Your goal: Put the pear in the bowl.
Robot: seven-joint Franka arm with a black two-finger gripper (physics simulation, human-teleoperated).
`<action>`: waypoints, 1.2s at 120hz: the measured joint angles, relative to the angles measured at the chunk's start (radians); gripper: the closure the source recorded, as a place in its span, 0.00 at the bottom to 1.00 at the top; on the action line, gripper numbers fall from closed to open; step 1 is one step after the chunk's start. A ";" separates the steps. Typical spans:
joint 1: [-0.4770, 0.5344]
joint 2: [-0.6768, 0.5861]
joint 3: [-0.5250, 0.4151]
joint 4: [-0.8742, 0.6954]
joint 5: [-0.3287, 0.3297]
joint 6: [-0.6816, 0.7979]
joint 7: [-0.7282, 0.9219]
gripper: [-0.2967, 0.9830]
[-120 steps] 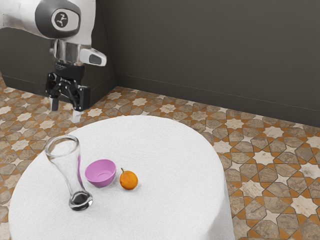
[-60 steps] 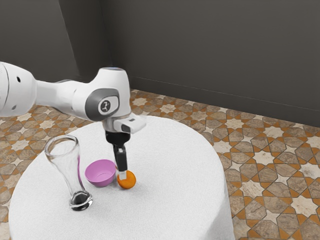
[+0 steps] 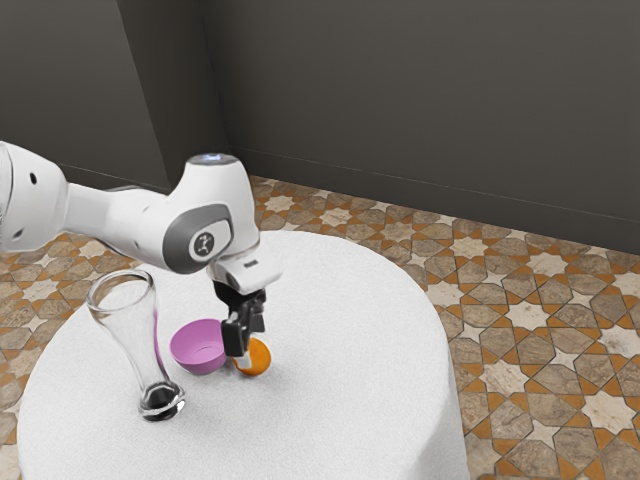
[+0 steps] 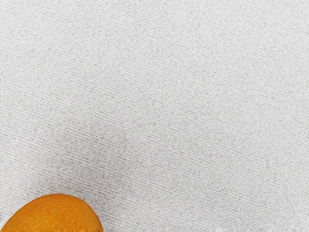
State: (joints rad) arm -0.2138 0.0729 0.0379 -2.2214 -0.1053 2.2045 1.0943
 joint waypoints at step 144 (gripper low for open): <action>0.001 0.064 0.070 -0.069 0.192 0.202 -0.183 0.23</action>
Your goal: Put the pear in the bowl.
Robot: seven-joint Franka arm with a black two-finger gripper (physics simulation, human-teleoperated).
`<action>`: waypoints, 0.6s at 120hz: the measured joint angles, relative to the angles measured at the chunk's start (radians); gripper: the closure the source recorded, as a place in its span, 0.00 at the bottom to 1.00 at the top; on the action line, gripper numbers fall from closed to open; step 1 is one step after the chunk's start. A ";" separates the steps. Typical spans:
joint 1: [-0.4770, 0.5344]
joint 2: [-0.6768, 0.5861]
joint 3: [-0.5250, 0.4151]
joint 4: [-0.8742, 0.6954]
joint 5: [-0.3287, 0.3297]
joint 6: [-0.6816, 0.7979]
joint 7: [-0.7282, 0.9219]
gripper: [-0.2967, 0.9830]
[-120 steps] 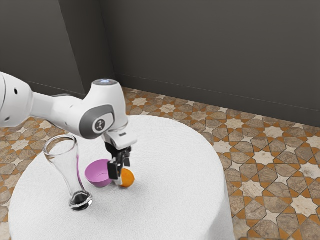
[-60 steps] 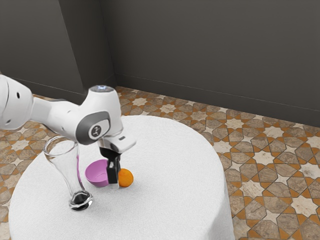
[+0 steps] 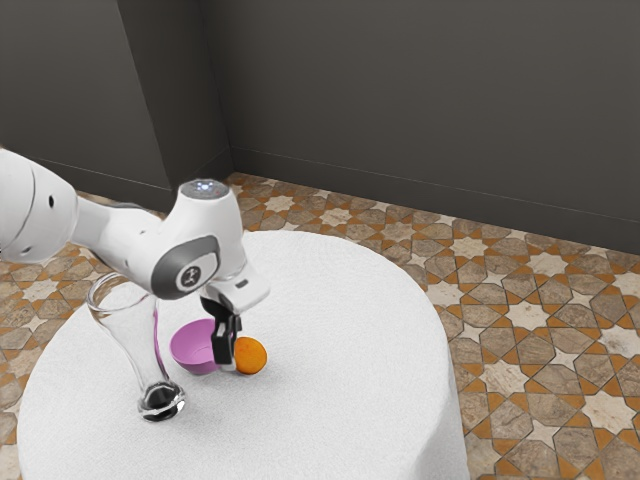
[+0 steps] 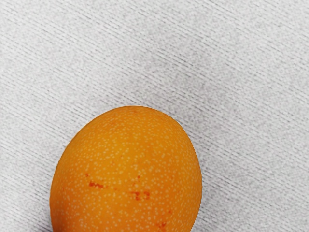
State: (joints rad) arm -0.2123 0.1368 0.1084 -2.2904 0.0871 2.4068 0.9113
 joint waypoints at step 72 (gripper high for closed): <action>0.001 0.057 0.014 0.009 -0.049 0.121 0.113 0.23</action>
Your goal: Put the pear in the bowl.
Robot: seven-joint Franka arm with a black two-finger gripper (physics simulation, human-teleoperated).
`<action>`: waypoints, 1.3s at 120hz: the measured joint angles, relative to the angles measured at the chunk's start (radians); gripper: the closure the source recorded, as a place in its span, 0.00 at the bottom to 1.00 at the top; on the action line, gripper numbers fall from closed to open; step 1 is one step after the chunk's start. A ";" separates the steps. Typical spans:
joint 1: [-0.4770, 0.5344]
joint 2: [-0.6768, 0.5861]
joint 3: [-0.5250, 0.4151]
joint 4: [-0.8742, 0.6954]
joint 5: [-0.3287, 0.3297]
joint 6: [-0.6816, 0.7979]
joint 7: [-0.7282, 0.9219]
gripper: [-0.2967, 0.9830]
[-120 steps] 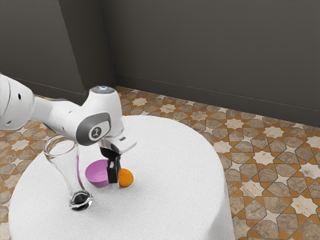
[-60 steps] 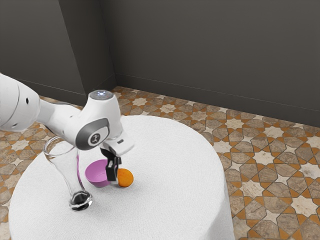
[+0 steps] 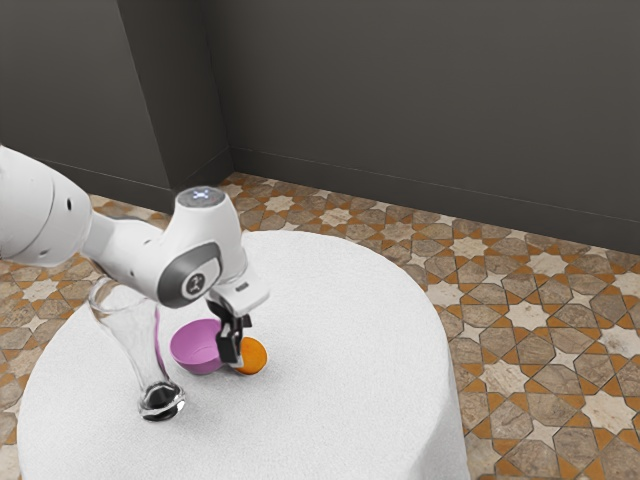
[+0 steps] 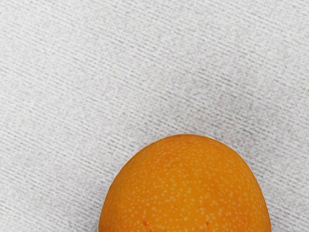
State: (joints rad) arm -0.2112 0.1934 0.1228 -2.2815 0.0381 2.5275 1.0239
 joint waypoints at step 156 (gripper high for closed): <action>0.009 0.038 -0.018 -0.008 -0.141 0.092 0.053 0.56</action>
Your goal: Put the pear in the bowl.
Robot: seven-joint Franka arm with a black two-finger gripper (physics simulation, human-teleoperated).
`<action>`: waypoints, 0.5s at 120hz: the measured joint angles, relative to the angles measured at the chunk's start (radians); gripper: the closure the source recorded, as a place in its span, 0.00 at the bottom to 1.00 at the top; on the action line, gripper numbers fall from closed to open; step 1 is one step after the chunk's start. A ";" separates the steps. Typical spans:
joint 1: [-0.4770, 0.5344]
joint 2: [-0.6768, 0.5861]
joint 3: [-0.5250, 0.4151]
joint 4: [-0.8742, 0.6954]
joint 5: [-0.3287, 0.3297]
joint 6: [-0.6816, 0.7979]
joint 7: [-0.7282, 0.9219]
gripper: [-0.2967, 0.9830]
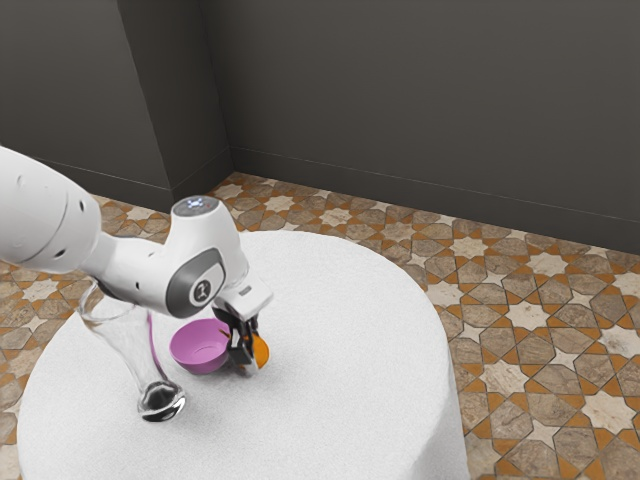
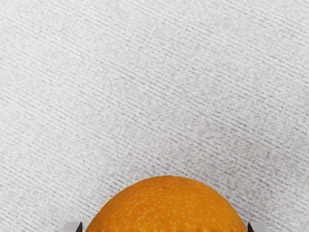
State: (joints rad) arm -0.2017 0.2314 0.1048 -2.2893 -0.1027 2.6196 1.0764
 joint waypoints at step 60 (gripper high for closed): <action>-0.005 -0.150 0.081 0.014 0.040 -0.081 -0.065 0.86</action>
State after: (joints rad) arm -0.2063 0.0817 0.1859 -2.2757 -0.0625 2.5386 1.0118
